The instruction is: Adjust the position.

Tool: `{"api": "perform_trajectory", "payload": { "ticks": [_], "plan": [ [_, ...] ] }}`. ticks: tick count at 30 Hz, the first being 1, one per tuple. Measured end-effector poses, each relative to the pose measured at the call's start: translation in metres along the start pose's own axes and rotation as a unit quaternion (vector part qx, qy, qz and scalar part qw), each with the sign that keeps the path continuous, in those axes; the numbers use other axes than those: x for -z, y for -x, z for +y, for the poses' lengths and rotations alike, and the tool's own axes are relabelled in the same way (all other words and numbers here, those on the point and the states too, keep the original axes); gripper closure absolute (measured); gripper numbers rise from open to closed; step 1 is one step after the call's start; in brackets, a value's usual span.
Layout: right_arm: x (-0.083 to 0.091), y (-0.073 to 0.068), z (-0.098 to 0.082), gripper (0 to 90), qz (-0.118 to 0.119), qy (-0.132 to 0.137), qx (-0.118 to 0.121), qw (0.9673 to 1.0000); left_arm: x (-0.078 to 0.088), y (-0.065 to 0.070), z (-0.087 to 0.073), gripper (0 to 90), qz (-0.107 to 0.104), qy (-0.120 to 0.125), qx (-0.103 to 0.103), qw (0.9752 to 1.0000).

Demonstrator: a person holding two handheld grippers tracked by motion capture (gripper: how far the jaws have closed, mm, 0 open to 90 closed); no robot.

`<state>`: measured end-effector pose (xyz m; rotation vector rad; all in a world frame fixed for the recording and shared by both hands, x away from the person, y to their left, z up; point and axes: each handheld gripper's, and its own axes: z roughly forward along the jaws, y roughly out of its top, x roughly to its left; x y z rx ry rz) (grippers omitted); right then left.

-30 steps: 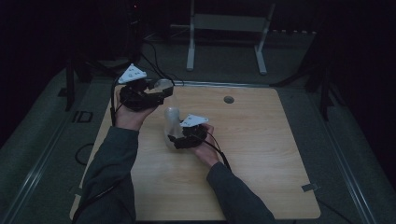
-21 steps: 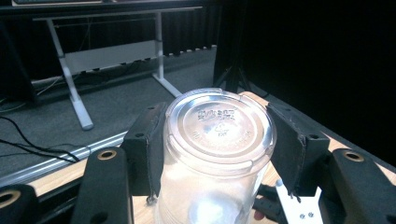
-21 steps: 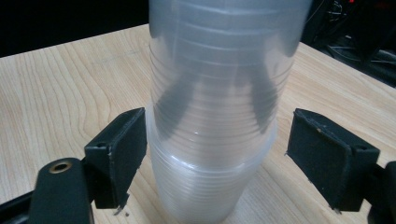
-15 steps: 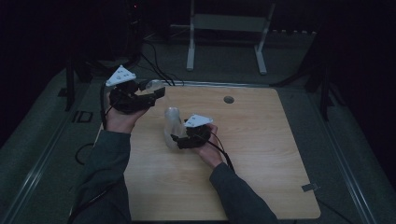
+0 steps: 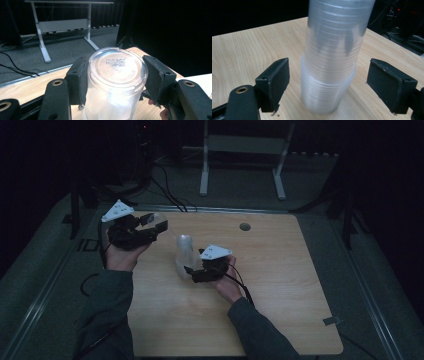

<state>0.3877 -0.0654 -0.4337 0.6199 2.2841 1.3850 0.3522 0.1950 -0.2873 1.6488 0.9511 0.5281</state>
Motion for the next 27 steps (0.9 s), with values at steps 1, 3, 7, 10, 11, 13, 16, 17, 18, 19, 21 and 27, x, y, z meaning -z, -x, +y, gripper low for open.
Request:
{"api": "perform_trajectory", "payload": {
  "ticks": [1,3,7,10,11,13,16,17,18,19,21,27],
  "plan": [
    [0.001,-0.001,0.0,18.1,0.002,0.002,0.001,1.0,0.0,0.0,-0.002,41.8,-0.001,0.0,0.003,1.0],
    [0.003,-0.002,0.0,18.1,0.003,0.004,0.003,1.0,0.001,-0.001,-0.005,41.8,-0.002,0.0,0.005,1.0],
    [0.01,-0.008,-0.001,18.4,0.01,0.008,0.009,0.9999,0.004,-0.003,-0.015,41.9,0.001,-0.005,0.014,0.9999],
    [0.013,-0.01,0.0,18.5,0.014,0.013,0.013,0.9997,0.007,-0.005,-0.02,41.8,0.003,-0.006,0.019,0.9998],
    [0.013,-0.011,0.001,18.5,0.015,0.014,0.015,0.9997,0.008,-0.006,-0.022,41.9,0.004,-0.007,0.021,0.9998],
    [0.015,-0.012,0.001,18.5,0.018,0.016,0.015,0.9996,0.01,-0.007,-0.027,41.9,0.004,-0.006,0.028,0.9996],
    [0.016,-0.013,0.001,18.5,0.022,0.019,0.012,0.9995,0.011,-0.009,-0.037,41.9,0.003,-0.01,0.039,0.9992],
    [0.016,-0.014,0.001,18.5,0.022,0.019,0.012,0.9995,0.011,-0.01,-0.039,41.9,0.002,-0.01,0.044,0.999],
    [0.016,-0.014,0.001,18.5,0.022,0.019,0.012,0.9995,0.01,-0.011,-0.042,41.9,0.0,-0.012,0.049,0.9987],
    [0.016,-0.014,0.0,18.5,0.024,0.019,0.011,0.9995,0.01,-0.012,-0.045,41.9,0.0,-0.012,0.055,0.9984],
    [0.016,-0.015,0.0,18.5,0.025,0.019,0.01,0.9995,0.01,-0.014,-0.052,41.9,-0.003,-0.014,0.066,0.9977],
    [0.017,-0.018,0.0,18.5,0.032,0.024,0.008,0.9992,0.006,-0.016,-0.071,41.9,-0.003,-0.021,0.092,0.9956]
  ]
}}
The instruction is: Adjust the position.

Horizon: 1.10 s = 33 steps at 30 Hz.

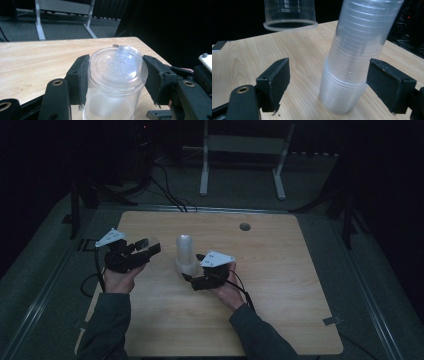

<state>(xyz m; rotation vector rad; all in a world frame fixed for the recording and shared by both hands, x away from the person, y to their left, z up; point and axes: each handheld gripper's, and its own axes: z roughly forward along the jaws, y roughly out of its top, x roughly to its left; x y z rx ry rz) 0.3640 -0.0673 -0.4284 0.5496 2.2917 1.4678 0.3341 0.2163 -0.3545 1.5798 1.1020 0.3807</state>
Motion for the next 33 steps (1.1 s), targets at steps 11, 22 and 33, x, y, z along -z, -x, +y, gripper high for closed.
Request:
{"api": "perform_trajectory", "payload": {
  "ticks": [11,22,33],
  "plan": [
    [0.002,-0.004,0.004,18.5,0.01,0.01,-0.001,0.9999,-0.006,-0.004,-0.022,42.0,-0.007,0.004,0.046,0.9989],
    [-0.001,-0.007,0.006,18.5,0.016,0.017,-0.002,0.9997,-0.014,-0.002,-0.033,42.0,-0.015,0.001,0.072,0.9973],
    [-0.004,-0.012,0.009,18.5,0.031,0.03,-0.008,0.9991,-0.023,0.003,-0.039,42.0,-0.032,0.001,0.097,0.9948]
  ]
}}
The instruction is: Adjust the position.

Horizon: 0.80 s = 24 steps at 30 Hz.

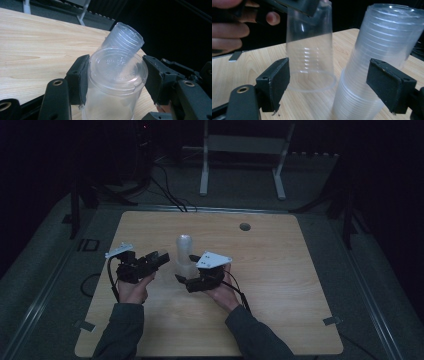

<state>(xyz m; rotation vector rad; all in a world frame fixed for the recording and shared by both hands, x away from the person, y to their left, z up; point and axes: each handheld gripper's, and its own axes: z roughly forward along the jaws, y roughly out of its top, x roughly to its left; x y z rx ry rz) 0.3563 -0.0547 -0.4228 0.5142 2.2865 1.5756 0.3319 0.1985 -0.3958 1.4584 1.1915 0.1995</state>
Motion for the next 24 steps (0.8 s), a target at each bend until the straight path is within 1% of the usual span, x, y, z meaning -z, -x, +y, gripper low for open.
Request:
{"api": "perform_trajectory", "payload": {
  "ticks": [6,7,9,12,13,16,19,22,24],
  "plan": [
    [-0.001,-0.003,0.002,18.4,0.007,0.006,0.002,1.0,-0.003,0.001,-0.002,42.0,-0.007,0.001,0.009,0.9999],
    [-0.002,-0.005,0.002,18.4,0.01,0.008,0.002,0.9999,-0.003,0.0,-0.003,42.0,-0.011,0.004,0.017,0.9998],
    [-0.003,-0.006,0.001,18.5,0.013,0.008,0.003,0.9999,-0.004,0.0,-0.003,42.0,-0.018,0.004,0.023,0.9996],
    [-0.005,-0.008,0.001,18.5,0.015,0.01,0.004,0.9998,-0.004,0.0,-0.003,42.1,-0.023,0.004,0.024,0.9994],
    [-0.005,-0.009,0.0,18.5,0.017,0.011,0.003,0.9998,-0.004,0.001,-0.003,42.1,-0.028,0.004,0.025,0.9993],
    [-0.007,-0.01,-0.001,18.5,0.015,0.011,0.006,0.9998,-0.004,0.001,-0.002,42.1,-0.032,0.005,0.031,0.999],
    [-0.008,-0.011,-0.001,18.5,0.015,0.011,0.007,0.9998,-0.004,0.0,-0.003,42.2,-0.043,0.009,0.044,0.9981],
    [-0.009,-0.011,-0.001,18.5,0.015,0.011,0.008,0.9998,-0.005,-0.001,-0.003,42.2,-0.048,0.009,0.049,0.9976],
    [-0.009,-0.012,0.0,18.5,0.016,0.01,0.009,0.9998,-0.005,-0.002,-0.004,42.2,-0.054,0.01,0.057,0.9968]
  ]
}}
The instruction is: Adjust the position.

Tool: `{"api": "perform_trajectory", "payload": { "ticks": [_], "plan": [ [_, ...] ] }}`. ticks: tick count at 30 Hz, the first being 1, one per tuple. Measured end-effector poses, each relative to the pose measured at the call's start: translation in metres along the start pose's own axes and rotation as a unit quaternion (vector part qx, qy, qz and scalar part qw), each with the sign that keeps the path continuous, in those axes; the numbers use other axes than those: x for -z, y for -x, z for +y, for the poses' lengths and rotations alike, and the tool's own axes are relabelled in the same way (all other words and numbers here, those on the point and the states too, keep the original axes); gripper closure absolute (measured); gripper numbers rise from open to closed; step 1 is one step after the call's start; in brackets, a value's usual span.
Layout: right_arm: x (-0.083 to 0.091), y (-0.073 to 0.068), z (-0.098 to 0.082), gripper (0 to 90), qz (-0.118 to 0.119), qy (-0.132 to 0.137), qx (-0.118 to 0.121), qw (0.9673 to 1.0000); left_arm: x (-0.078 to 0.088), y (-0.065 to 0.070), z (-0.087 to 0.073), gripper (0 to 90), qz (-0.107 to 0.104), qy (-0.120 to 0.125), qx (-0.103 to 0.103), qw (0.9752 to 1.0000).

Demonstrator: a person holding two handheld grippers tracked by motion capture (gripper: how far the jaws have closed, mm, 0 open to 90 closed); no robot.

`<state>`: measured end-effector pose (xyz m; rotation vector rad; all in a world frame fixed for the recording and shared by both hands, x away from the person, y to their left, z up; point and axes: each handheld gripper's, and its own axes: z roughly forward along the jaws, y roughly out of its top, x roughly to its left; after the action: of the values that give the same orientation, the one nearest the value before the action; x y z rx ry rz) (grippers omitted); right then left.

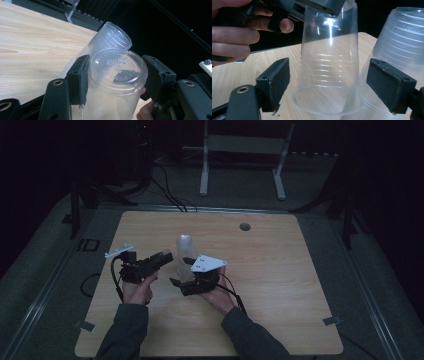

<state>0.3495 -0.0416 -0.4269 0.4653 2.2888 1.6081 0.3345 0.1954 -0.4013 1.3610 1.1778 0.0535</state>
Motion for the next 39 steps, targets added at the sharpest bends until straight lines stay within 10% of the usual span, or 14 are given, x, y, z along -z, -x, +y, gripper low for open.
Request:
{"api": "perform_trajectory", "payload": {
  "ticks": [23,39],
  "plan": [
    [-0.0047,-0.002,-0.0015,29.5,-0.01,-0.017,0.012,0.9997,-0.0036,-0.0016,-0.0018,41.8,-0.037,0.005,0.019,0.9991],
    [-0.0022,-0.0005,-0.003,29.7,-0.007,-0.029,0.015,0.9994,0.0045,0.0025,0.0059,33.1,-0.032,0.013,-0.036,0.9988]
  ]
}}
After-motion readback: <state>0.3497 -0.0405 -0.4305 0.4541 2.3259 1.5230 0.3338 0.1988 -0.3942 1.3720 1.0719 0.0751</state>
